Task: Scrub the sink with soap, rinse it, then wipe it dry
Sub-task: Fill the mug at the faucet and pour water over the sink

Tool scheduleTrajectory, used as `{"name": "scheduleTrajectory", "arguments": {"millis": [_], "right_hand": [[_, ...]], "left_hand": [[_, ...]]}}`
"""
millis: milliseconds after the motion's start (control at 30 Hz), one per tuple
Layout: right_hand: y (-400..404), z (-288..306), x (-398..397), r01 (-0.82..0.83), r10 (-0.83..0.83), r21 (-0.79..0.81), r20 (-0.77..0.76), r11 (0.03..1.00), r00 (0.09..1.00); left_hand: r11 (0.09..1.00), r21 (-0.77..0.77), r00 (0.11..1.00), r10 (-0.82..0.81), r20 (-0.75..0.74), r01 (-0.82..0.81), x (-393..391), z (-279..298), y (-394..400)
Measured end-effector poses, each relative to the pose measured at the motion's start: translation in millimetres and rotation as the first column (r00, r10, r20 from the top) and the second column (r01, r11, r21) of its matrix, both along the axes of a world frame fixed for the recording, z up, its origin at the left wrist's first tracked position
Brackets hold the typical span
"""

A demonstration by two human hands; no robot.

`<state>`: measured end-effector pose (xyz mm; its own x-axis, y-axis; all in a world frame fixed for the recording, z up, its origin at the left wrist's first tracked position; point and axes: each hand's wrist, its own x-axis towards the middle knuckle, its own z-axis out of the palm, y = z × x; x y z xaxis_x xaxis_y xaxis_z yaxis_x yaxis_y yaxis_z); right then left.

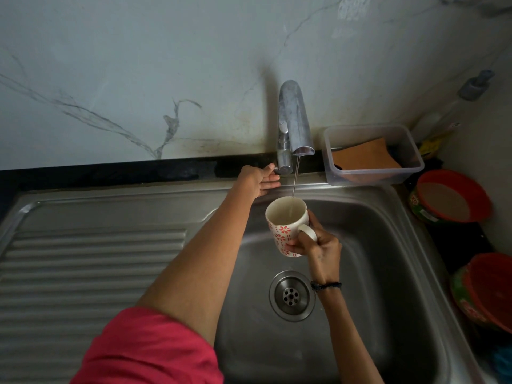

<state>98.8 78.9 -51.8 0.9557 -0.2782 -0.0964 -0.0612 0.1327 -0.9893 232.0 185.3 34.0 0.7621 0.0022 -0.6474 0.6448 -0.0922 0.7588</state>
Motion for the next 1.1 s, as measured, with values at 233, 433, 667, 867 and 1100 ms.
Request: {"name": "scheduleTrajectory", "arguments": {"millis": [233, 433, 667, 867, 1100], "right_hand": [[-12, -8, 1, 0.020, -0.016, -0.083, 0.039, 0.996, 0.999], [-13, -12, 8, 0.056, -0.043, -0.109, 0.120, 0.992, 0.992], [-11, -19, 21, 0.291, -0.297, 0.067, 0.109, 0.954, 0.949], [-10, -16, 40, 0.388, -0.424, 0.266, 0.091, 0.882, 0.901], [-2, -9, 52, 0.477, -0.508, 0.311, 0.023, 0.822, 0.861]], "left_hand": [[1.000, 0.023, 1.000, -0.018, 0.008, 0.018, 1, -1, 0], [0.999, 0.041, 0.999, -0.030, 0.025, 0.029, 1, -3, 1], [0.998, 0.048, 0.999, -0.028, 0.018, 0.027, 1, 0, 0], [0.999, 0.035, 1.000, -0.009, 0.023, 0.008, 4, -1, 0], [1.000, 0.027, 1.000, 0.015, -0.019, -0.014, 2, 2, 0]]}}
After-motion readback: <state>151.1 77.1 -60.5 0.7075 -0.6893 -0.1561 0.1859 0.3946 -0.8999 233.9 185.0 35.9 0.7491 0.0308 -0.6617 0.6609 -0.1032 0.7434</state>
